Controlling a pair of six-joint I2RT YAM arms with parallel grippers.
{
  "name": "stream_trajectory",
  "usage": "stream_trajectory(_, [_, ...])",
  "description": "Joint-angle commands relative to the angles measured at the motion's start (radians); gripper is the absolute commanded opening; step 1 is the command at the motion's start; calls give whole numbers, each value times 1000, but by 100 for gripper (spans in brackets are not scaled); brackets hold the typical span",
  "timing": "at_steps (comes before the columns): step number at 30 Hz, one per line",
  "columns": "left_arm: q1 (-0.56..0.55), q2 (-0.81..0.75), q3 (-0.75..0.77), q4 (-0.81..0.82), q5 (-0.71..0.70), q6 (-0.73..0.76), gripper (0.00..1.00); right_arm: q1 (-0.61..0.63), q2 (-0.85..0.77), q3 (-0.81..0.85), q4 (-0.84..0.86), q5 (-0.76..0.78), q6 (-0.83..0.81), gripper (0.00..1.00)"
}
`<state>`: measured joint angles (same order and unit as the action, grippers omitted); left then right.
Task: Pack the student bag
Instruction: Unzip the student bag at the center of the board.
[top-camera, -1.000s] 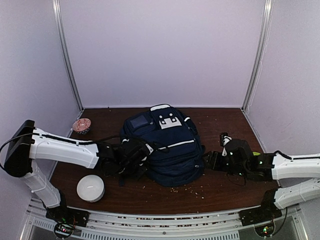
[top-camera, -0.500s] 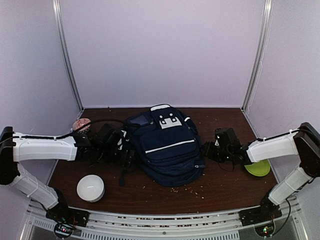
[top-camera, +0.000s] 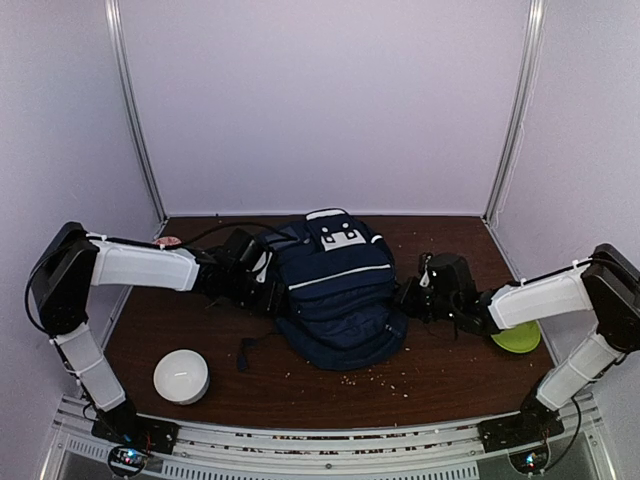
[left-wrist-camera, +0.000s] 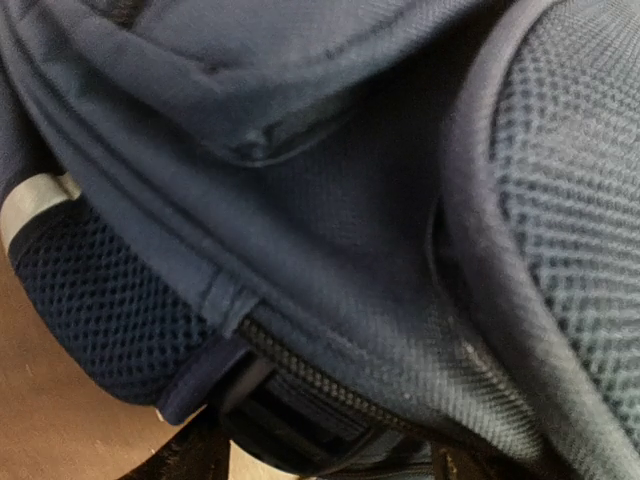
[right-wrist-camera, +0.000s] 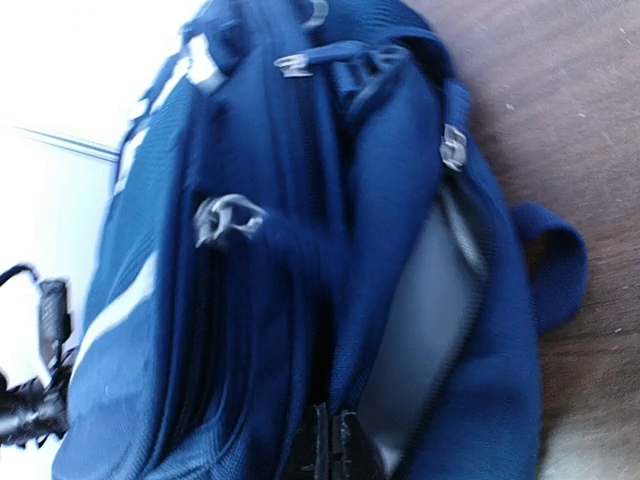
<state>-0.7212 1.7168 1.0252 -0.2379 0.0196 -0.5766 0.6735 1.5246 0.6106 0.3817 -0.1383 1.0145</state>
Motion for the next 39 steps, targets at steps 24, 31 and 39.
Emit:
stream_trajectory(24, [-17,-248,124,-28,-179,210,83,245,-265,201,-290,303,-73,0])
stream_trajectory(31, [-249,-228,207,-86,-179,348,83,252,-118,218,-147,178,20,0])
stream_trajectory(39, [-257,-253,154,-79,-159,319,82,262,-143,202,-190,104,-77,33])
